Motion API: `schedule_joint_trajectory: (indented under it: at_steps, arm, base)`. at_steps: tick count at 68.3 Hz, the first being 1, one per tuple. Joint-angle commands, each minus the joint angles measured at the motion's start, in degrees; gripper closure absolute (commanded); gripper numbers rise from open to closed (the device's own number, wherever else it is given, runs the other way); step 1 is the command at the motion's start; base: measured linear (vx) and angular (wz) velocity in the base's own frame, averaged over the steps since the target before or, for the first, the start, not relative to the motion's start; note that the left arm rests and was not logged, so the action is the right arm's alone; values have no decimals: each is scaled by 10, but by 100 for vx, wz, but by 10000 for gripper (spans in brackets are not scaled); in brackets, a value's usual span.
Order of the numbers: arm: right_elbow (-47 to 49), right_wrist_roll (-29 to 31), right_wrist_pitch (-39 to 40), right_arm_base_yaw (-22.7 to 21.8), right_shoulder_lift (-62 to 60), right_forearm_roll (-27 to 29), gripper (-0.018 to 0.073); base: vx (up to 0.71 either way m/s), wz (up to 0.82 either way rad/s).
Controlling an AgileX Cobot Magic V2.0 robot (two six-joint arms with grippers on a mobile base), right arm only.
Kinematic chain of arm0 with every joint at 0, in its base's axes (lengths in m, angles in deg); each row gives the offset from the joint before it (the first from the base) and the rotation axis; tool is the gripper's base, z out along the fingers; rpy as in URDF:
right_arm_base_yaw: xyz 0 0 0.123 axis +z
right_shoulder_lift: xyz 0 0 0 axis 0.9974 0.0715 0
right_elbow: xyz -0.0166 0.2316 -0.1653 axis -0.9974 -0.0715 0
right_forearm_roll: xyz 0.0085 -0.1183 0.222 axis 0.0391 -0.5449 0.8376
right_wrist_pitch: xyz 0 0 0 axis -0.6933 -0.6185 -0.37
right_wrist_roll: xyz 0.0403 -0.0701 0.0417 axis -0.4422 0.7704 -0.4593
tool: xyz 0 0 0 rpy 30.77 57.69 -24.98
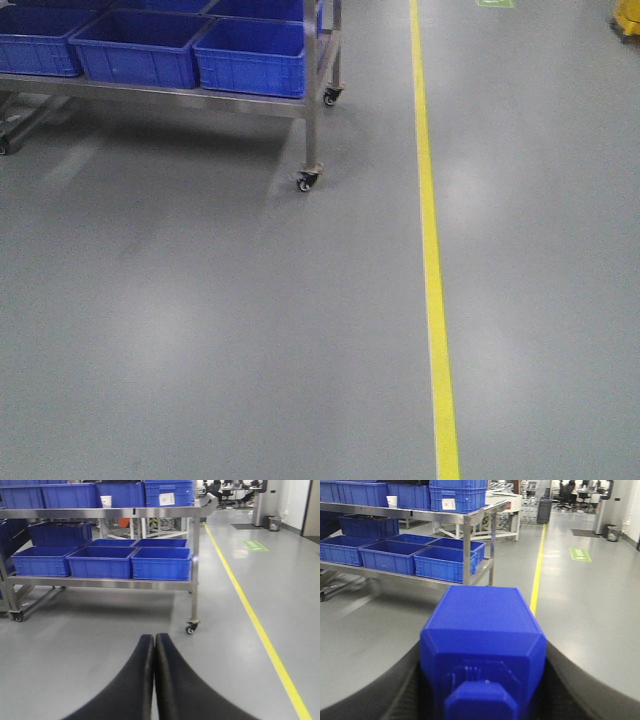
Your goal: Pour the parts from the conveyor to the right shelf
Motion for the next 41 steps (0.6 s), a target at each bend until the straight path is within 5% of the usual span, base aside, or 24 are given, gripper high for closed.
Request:
schedule_joint_trajectory:
  at_steps: [1, 41]
  arm:
    - [17, 4, 47, -2, 8, -4, 565]
    - [17, 4, 47, -2, 8, -4, 565]
  base:
    - [67, 22]
    - [64, 52]
